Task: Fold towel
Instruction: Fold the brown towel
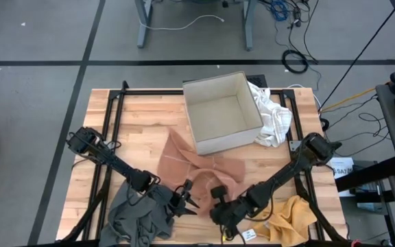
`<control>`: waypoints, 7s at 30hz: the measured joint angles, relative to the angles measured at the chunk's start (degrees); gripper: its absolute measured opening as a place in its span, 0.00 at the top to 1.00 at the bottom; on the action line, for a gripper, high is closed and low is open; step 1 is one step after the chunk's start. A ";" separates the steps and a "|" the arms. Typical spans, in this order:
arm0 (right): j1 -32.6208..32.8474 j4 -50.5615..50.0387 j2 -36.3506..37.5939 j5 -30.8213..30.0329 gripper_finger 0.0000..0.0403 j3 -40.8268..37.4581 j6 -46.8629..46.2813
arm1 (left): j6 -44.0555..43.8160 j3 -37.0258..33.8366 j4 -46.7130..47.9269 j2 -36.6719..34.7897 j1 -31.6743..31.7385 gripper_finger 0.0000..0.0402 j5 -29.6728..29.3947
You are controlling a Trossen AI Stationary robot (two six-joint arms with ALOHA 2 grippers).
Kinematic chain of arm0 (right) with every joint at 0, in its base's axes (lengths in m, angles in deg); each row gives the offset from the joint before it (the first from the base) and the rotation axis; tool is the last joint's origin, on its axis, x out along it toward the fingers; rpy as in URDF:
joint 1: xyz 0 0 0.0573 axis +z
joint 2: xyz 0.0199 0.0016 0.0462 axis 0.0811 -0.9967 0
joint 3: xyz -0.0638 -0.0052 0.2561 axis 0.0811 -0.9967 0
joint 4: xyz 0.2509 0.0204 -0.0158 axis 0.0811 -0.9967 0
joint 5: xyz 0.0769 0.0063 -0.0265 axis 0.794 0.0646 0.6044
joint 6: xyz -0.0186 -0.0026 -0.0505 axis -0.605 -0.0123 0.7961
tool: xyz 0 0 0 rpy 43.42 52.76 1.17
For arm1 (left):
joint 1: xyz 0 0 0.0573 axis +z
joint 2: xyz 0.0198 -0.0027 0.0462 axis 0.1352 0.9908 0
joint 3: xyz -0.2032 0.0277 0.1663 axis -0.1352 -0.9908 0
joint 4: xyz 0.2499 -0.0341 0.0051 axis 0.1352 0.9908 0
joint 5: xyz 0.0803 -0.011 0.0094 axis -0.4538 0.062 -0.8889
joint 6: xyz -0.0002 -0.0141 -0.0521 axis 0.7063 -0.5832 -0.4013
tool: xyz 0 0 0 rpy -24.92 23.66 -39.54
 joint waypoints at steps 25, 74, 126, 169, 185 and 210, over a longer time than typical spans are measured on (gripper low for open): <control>-4.70 5.14 2.42 -0.13 1.00 0.02 3.33 | 0.12 0.00 5.05 0.04 0.26 0.69 -6.68; 5.35 -29.54 2.06 -3.38 0.73 0.00 -16.76 | 3.69 0.02 28.76 -17.56 -7.93 1.00 -29.05; 11.44 -6.44 -4.98 -26.93 0.60 0.02 -19.96 | 40.97 17.23 9.33 -24.26 2.00 1.00 -43.96; -3.58 -5.99 -8.63 -18.84 0.61 0.02 -12.78 | 38.71 17.59 31.50 -19.50 8.02 1.00 -57.33; -5.41 -10.98 -7.46 -21.59 0.61 0.04 -11.92 | 32.61 17.59 37.23 -19.50 7.91 1.00 -56.28; -7.19 -14.73 -4.87 -16.79 0.61 0.03 -13.32 | 27.34 17.57 40.17 -19.50 7.61 1.00 -53.99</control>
